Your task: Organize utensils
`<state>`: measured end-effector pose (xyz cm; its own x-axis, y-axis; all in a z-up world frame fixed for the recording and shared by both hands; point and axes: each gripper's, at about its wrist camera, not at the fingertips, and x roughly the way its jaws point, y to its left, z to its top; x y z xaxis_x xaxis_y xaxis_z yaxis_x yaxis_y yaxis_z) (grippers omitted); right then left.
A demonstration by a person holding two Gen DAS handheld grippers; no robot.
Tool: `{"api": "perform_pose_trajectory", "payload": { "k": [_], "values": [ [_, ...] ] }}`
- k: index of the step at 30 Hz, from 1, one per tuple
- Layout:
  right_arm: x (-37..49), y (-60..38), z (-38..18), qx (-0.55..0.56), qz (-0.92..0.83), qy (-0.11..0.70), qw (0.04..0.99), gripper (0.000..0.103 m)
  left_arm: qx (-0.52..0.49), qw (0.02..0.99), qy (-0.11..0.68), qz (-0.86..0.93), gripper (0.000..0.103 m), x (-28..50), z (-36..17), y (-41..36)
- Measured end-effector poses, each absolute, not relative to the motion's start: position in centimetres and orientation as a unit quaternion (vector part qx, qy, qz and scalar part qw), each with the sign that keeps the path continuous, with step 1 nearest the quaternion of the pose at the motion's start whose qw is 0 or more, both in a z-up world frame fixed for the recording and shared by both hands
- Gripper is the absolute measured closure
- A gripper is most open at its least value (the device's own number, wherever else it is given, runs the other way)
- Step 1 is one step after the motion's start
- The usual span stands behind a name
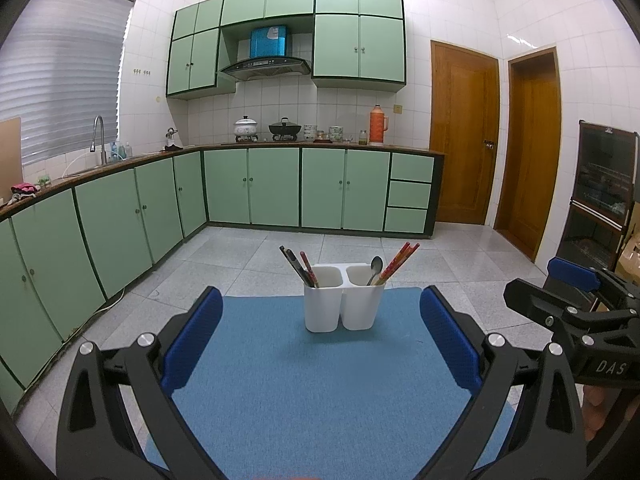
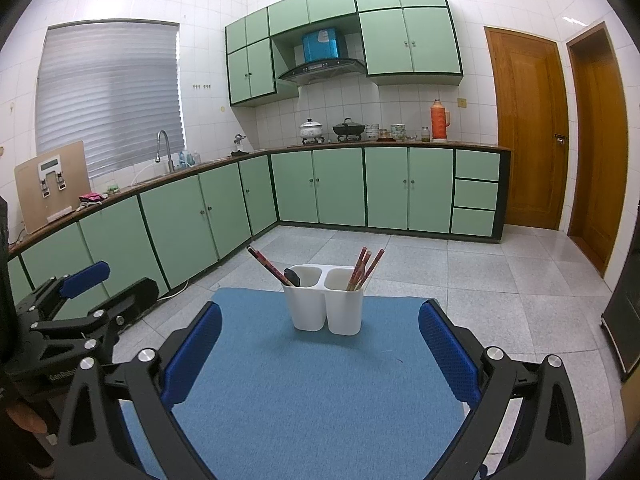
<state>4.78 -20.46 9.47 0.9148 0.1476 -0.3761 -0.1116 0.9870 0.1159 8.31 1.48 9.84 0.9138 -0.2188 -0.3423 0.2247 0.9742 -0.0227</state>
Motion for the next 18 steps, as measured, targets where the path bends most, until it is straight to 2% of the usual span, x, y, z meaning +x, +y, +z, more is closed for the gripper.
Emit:
{"api": "perform_pose_trajectory", "payload": {
  "k": [18],
  "values": [
    [4.85, -19.96, 8.66, 0.045, 0.067, 0.199, 0.977, 0.006, 0.007, 0.977, 0.178, -0.113, 0.007, 8.44, 9.26, 1.56]
  ]
}}
